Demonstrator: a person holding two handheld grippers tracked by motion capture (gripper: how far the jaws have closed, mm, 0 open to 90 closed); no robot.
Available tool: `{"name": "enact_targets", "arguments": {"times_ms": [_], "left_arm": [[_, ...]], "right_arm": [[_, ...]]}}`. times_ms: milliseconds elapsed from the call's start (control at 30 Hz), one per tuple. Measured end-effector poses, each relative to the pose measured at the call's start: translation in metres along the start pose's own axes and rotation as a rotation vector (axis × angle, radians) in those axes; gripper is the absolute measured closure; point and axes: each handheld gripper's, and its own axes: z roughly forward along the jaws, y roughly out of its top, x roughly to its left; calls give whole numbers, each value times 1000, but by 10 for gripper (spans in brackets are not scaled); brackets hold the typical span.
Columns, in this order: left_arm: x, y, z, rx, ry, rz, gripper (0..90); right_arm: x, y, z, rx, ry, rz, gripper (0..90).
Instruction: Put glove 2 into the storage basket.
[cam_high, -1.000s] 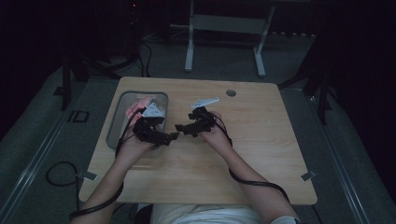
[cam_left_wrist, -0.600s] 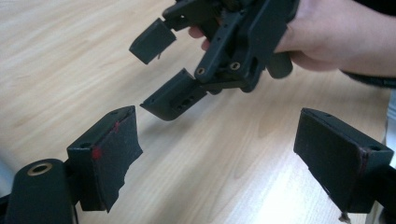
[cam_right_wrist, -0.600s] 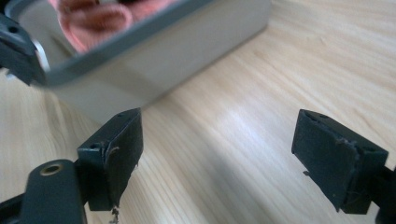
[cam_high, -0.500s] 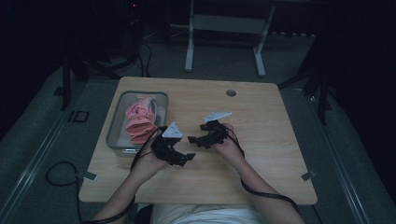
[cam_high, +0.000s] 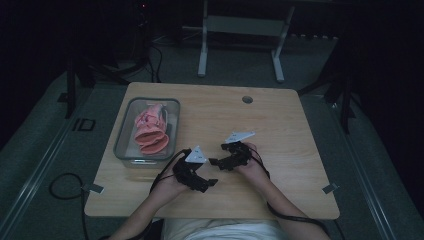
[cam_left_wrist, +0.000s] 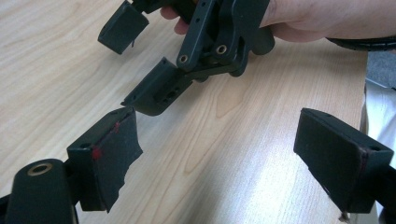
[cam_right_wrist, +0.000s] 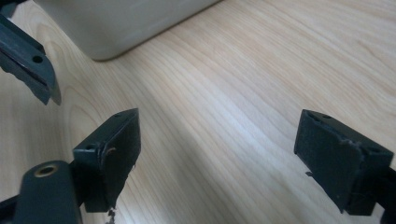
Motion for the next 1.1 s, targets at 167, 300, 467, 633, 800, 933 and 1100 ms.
{"name": "enact_targets", "arguments": {"times_ms": [167,300,467,633,800,933,1100], "left_arm": [[0,-8,9,-8,-11,-11,137],[0,-14,16,14,-4,-8,137],[-3,-18,23,31,7,1,137],[-3,-22,25,35,10,0,137],[0,-26,28,41,7,-5,136],[1,-28,29,40,15,-10,137],[1,-29,28,39,14,-11,136]], "right_arm": [[-3,-11,-1,-3,-9,-10,141],[-3,-18,-2,14,-8,-13,141],[-2,-22,-4,19,-15,-20,141],[1,-25,-7,16,-22,-34,141],[1,-27,-9,11,-21,-32,141],[0,-28,-10,7,-25,-33,141],[1,-28,-9,6,-30,-42,141]]}}
